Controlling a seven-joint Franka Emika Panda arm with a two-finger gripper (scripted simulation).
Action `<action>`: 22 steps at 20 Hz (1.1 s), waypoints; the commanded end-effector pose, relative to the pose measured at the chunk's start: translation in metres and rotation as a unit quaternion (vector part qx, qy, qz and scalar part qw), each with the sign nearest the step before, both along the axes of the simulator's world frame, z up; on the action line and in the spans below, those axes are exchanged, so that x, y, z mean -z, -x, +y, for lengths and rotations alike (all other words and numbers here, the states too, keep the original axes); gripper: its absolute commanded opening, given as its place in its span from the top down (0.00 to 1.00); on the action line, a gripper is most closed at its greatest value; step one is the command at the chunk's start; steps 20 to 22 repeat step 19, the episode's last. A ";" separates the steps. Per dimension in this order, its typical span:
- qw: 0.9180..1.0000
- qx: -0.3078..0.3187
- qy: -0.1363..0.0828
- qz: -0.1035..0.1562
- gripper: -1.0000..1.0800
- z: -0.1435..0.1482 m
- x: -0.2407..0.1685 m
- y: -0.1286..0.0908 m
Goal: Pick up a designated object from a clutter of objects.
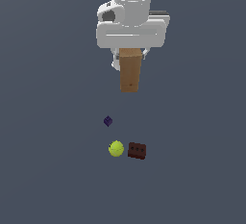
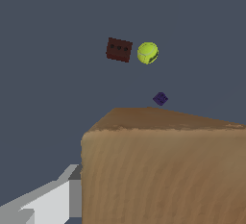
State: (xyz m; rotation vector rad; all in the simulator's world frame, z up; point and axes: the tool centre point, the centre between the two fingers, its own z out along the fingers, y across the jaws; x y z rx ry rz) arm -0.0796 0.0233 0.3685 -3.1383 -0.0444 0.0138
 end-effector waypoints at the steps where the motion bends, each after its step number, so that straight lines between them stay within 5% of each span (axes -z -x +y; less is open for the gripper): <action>1: 1.000 0.000 0.000 -0.004 1.00 -0.010 -0.024 0.012; 11: 1.000 0.000 0.001 -0.004 1.00 -0.040 -0.081 0.047; 22: 1.000 0.000 0.001 -0.004 1.00 -0.047 -0.095 0.054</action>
